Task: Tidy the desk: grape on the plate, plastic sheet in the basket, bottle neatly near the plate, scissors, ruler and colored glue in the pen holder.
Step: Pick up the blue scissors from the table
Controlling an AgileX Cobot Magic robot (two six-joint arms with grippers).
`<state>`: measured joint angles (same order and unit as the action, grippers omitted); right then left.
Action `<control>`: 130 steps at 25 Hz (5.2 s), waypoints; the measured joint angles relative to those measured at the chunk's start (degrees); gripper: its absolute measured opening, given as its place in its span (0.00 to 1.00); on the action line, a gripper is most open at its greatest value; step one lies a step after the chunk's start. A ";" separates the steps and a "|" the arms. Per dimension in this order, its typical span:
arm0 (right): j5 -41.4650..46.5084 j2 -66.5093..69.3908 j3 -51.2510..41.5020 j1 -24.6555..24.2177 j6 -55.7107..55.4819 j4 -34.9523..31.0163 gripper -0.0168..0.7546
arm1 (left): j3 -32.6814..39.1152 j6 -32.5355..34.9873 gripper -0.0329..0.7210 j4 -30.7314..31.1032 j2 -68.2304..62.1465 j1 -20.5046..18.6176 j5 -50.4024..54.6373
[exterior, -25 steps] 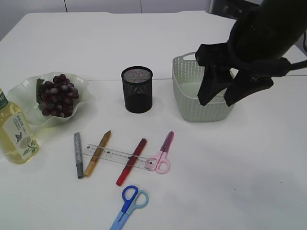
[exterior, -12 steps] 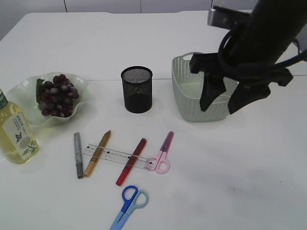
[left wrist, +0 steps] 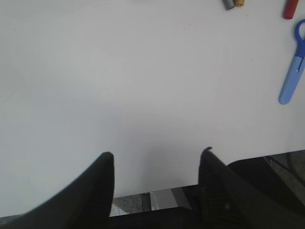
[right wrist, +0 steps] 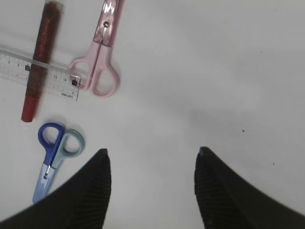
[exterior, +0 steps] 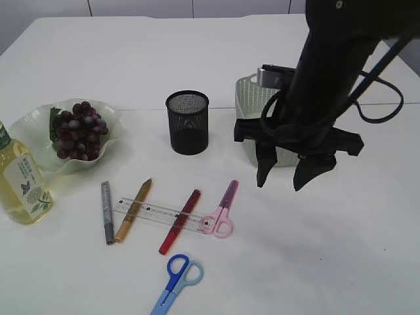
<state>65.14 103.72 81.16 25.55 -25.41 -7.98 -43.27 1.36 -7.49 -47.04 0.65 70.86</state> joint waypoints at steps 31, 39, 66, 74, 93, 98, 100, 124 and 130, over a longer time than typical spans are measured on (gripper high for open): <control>-6.75 2.16 0.00 0.00 -7.90 1.21 0.56 | 0.00 -0.21 0.60 -0.82 0.10 0.00 0.00; -10.07 2.70 0.00 0.08 -12.72 2.20 0.56 | 0.00 -0.21 0.60 -0.91 0.10 0.00 0.00; -8.40 11.89 3.39 5.93 -16.60 0.76 0.55 | 0.00 -0.86 0.60 -1.03 0.10 0.00 0.03; -5.65 11.89 3.39 7.05 -16.95 -3.79 0.55 | 0.00 -0.86 0.60 -1.03 0.10 0.00 0.03; -10.15 13.11 3.39 16.75 -37.00 0.72 0.55 | 0.00 -0.86 0.60 -1.03 0.10 0.00 0.03; -10.49 15.11 3.39 16.75 -38.13 0.80 0.55 | 0.00 -0.86 0.60 -1.03 0.10 0.00 0.03; -10.70 15.51 3.39 16.75 -38.13 0.80 0.55 | 0.00 -0.86 0.60 -1.03 0.10 0.00 0.03; -14.71 17.10 3.39 19.13 -39.30 0.09 0.55 | 0.00 -0.86 0.60 -1.03 0.10 0.00 0.03; -11.84 17.10 3.39 19.13 -39.64 0.66 0.55 | 0.00 -0.86 0.60 -1.03 0.10 0.00 0.03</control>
<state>53.29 120.82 84.55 44.68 -65.05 -7.33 -43.27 0.50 -8.52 -46.94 0.65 70.89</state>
